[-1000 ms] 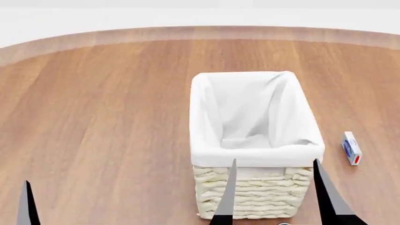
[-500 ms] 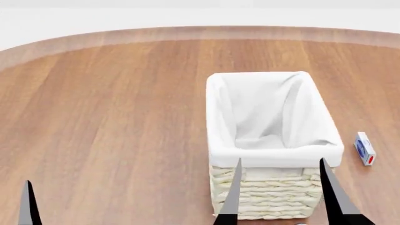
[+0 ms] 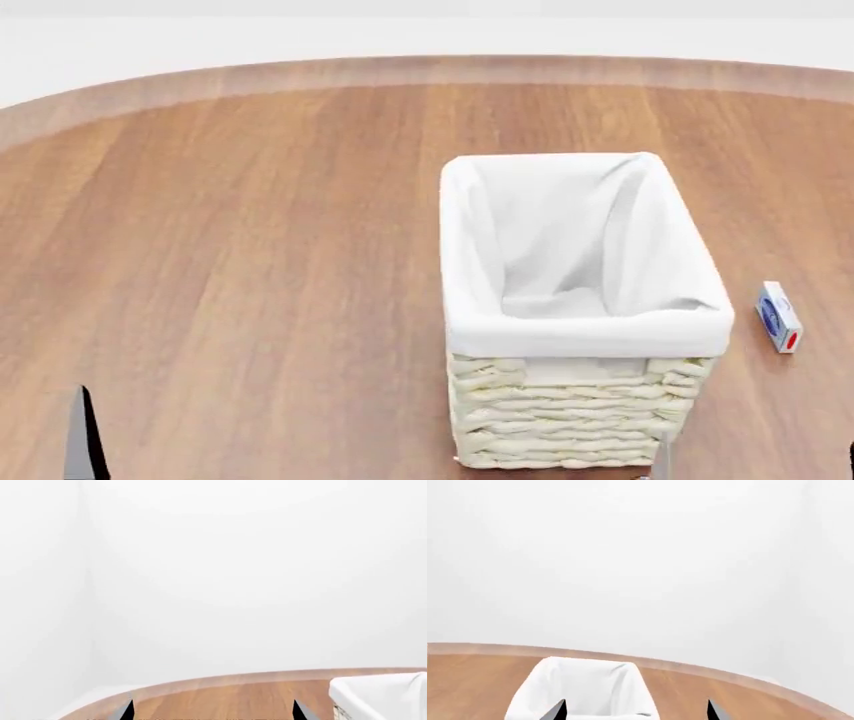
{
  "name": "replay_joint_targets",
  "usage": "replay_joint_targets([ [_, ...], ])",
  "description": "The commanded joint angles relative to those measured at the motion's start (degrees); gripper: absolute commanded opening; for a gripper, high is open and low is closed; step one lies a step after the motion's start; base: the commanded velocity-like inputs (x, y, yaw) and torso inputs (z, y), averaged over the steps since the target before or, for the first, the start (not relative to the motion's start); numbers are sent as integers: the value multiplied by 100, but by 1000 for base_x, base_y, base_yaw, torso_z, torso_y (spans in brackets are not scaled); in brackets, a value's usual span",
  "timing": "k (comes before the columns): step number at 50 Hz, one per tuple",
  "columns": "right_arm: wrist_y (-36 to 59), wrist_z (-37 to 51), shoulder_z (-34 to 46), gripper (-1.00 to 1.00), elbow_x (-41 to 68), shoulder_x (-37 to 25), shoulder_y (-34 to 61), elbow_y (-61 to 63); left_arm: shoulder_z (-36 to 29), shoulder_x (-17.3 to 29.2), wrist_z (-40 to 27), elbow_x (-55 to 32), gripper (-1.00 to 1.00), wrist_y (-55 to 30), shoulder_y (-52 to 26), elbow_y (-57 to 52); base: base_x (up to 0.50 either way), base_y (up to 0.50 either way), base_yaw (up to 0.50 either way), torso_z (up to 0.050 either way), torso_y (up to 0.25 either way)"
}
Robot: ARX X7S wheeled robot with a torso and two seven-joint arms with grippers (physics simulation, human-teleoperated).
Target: Pick up the alphabet soup and put it in the basket.
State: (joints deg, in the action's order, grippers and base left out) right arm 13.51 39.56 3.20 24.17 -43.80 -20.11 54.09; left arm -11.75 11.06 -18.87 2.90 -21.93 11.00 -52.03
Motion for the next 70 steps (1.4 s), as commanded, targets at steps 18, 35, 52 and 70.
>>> replay_joint_targets([
  [18, -3740, -1114, -1017, 100, -1191, 1329, -2486, -2880, -110, 65, -142, -11, 100, 100, -128, 410, 0, 0, 0, 0, 0],
  [35, -4656, -1939, -610, 100, -1237, 1816, -2016, -4300, -134, 125, -253, -44, 100, 51, -176, 442, 0, 0, 0, 0, 0],
  [52, -5052, -2053, -523, 100, -1135, 1991, -1767, -5056, -175, 220, -372, -119, 100, 60, -200, 479, 0, 0, 0, 0, 0],
  [70, -5426, -2219, -549, 100, -693, 2093, -1544, -5732, -219, 303, -476, -177, 100, 31, -219, 458, 0, 0, 0, 0, 0],
])
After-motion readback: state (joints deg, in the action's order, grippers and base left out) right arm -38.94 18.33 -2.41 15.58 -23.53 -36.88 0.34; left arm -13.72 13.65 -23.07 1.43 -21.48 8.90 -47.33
